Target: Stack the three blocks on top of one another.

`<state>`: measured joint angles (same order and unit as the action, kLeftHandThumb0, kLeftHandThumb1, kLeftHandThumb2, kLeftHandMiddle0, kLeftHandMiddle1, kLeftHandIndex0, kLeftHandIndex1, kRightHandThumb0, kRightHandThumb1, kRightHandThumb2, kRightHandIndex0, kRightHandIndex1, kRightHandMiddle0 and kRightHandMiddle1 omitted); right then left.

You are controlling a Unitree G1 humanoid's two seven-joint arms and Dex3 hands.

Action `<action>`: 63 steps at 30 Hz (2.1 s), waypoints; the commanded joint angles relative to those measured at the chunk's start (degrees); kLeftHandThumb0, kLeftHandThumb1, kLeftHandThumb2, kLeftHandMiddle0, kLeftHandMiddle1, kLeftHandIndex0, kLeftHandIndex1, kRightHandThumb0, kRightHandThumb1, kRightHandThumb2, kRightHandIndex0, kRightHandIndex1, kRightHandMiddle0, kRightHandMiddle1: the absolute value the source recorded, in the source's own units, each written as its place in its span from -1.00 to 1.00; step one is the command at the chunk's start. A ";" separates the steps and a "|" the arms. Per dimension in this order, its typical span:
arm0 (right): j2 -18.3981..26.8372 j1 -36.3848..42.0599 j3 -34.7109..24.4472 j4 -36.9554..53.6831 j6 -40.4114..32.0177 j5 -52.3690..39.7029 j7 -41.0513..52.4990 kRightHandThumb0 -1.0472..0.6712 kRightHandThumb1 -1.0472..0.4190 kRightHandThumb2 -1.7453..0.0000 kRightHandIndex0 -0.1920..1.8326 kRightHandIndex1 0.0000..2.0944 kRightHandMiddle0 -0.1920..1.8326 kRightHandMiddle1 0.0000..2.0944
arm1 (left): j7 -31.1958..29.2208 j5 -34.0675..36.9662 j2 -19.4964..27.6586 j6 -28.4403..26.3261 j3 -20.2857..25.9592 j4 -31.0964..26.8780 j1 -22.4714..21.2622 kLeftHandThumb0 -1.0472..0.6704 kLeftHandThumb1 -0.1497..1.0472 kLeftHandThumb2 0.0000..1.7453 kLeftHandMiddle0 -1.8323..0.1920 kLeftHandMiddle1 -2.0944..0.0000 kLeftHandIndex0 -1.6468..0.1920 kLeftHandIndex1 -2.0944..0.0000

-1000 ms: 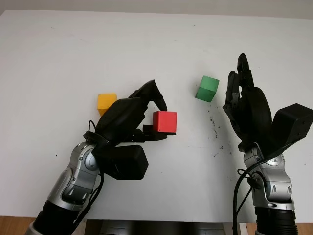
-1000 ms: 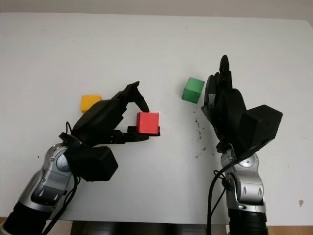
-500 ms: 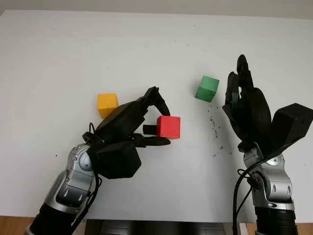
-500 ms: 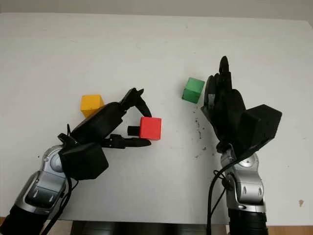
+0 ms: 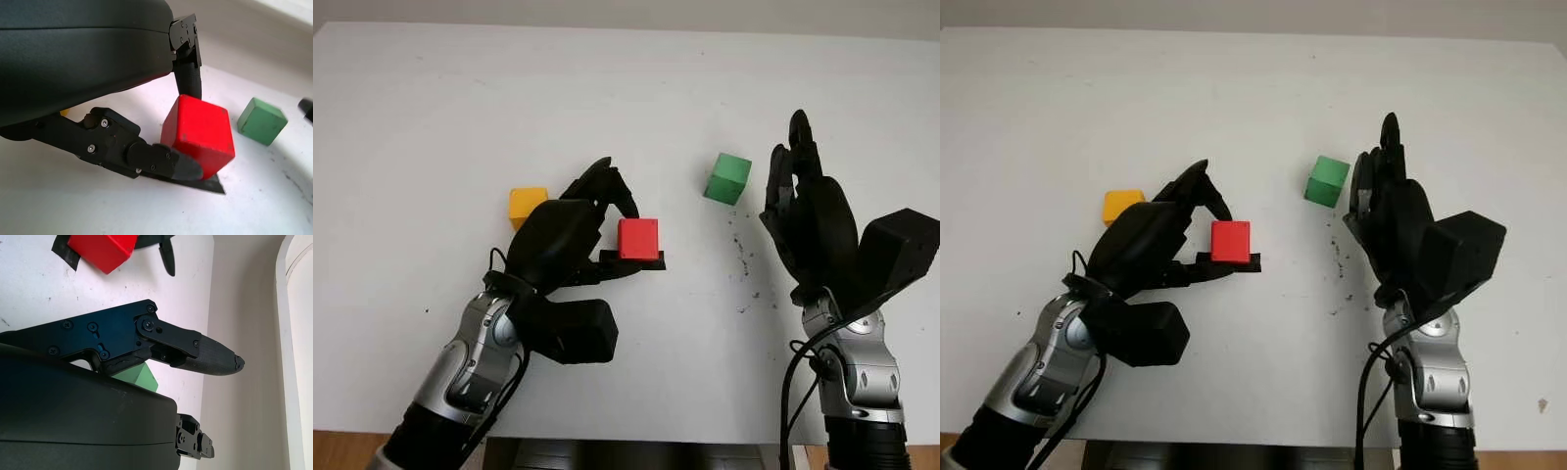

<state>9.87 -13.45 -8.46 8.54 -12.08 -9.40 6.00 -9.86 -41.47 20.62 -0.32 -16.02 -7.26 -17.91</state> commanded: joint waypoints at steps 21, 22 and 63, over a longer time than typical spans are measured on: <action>0.12 0.33 -0.35 1.04 -0.49 0.14 -0.31 -0.58 -1.00 0.19 -1.00 -1.00 -1.00 -1.00 | -13.76 17.13 0.64 -3.96 4.11 -8.91 1.38 -0.62 1.00 -0.73 1.00 1.00 1.00 0.98; 0.12 0.35 -0.36 1.04 -0.46 0.00 -0.23 -0.58 -1.00 0.20 -1.00 -1.00 -1.00 -1.00 | -11.26 17.25 -0.27 -3.01 4.88 -9.23 1.83 -0.64 1.00 -0.72 1.00 1.00 1.00 0.99; 0.32 -1.36 -0.33 0.50 -1.56 -0.45 -0.15 -0.57 -1.00 0.20 -1.00 -1.00 -1.00 -1.00 | -19.54 9.02 31.54 3.10 11.85 13.46 -18.64 -0.91 0.95 -0.94 1.00 1.00 0.70 0.96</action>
<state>9.88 -14.74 -8.42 8.66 -13.51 -9.78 5.81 -30.24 -31.96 52.50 2.42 -3.78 6.03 -36.75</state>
